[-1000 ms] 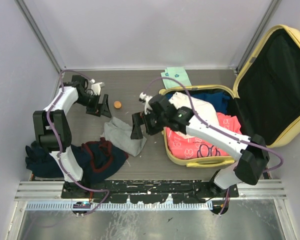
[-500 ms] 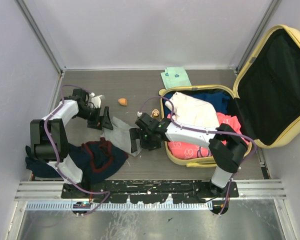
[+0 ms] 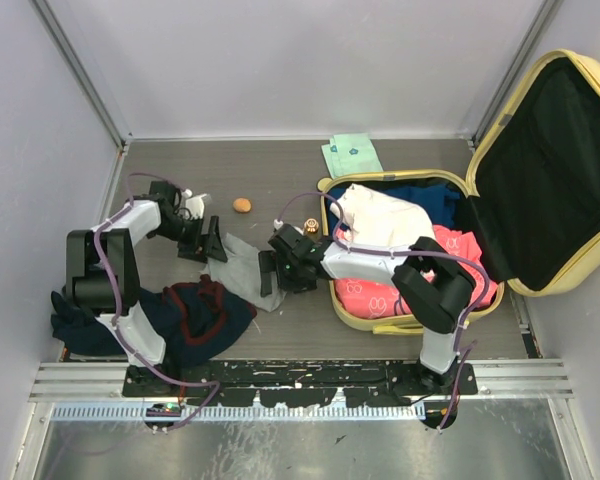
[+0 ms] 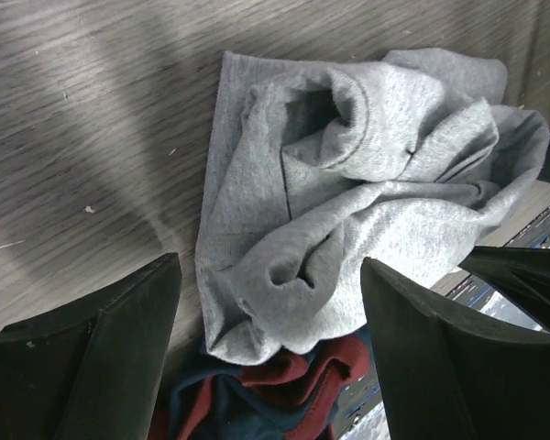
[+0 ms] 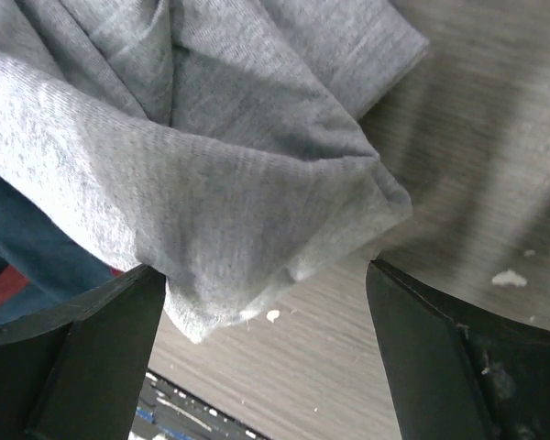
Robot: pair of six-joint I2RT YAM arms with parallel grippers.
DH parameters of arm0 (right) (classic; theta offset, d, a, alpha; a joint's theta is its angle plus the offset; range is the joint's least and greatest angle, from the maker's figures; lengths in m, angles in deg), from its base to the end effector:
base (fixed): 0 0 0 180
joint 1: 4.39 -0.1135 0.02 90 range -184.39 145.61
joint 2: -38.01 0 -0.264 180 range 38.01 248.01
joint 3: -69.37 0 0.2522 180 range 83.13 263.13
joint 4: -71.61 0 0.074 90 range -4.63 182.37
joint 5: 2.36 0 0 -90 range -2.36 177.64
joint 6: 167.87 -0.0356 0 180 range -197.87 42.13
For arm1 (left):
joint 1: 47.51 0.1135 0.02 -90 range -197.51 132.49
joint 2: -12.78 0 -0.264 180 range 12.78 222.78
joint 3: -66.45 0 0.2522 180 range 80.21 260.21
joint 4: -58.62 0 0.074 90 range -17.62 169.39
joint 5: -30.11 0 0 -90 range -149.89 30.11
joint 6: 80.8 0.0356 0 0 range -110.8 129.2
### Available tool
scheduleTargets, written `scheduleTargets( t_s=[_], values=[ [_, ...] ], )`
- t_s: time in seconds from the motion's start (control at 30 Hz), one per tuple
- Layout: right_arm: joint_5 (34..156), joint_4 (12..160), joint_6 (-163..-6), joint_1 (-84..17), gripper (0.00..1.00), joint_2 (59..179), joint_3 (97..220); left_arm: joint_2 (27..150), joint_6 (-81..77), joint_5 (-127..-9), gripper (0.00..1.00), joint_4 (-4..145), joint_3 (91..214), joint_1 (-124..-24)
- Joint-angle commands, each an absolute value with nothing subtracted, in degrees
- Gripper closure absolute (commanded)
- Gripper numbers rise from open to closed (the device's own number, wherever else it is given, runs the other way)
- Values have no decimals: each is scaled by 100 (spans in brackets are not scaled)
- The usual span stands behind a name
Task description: Pack the luggage
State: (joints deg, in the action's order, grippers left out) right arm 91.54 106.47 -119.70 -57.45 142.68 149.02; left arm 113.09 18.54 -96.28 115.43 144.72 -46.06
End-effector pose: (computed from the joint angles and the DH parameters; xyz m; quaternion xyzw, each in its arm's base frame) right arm 0.2206 0.2975 0.1675 -0.1032 0.9596 0.2135 0.1514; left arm 0.3213 -0.0130 0.1779 0.0953 0.9412 -0.3007 0.1211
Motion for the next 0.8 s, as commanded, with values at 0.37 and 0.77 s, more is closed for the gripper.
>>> scheduleTargets(
  t_s=[0.37,0.77],
  values=[
    [8941,9801,-11056,-5642,68,14454,15455,11377,1504,-10132,71,11326,14369,-4848],
    [9503,10329,-9651,-5445,99,13201,15832,9454,797,-10385,100,11494,14390,-4861]
  ],
)
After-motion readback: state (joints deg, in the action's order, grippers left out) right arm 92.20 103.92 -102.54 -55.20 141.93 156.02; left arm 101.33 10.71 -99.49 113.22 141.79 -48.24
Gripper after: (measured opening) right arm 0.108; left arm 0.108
